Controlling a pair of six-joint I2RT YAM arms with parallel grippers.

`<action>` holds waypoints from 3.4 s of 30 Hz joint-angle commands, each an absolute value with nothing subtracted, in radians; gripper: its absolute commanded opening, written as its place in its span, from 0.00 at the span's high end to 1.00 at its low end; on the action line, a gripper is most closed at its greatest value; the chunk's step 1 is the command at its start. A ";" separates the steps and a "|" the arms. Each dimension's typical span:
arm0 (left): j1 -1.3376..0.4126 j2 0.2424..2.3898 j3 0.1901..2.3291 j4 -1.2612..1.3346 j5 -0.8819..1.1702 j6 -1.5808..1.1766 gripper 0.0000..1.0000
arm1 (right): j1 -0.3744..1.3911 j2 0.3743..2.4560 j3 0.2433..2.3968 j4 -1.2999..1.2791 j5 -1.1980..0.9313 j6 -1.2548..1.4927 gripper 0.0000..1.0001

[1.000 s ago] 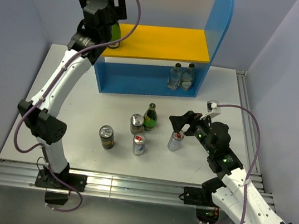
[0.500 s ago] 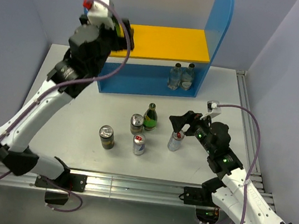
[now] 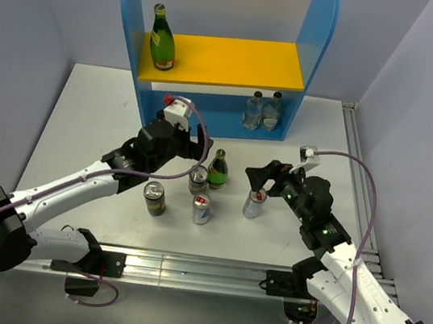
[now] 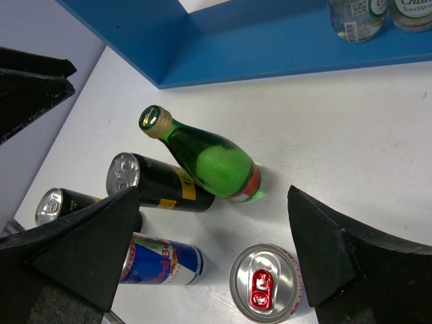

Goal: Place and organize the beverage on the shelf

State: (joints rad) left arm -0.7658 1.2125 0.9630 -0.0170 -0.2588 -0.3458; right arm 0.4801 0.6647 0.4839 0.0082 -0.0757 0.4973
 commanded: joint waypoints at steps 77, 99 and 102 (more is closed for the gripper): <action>-0.881 1.608 1.475 0.082 -0.650 -0.203 1.00 | 0.486 0.687 0.483 0.057 -0.058 0.499 0.03; -0.604 1.825 2.241 -0.252 -0.500 -0.170 1.00 | 0.486 0.676 0.479 0.061 -0.064 0.502 0.03; -0.598 1.835 2.249 -0.224 -0.521 -0.141 1.00 | 0.486 0.681 0.480 0.064 -0.066 0.500 0.03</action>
State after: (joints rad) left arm -0.6189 1.8580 2.1593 -0.4026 -0.4942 -0.1928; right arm 0.4801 0.6888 0.4831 0.0235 -0.0685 0.5011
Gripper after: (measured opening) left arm 0.371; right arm 0.970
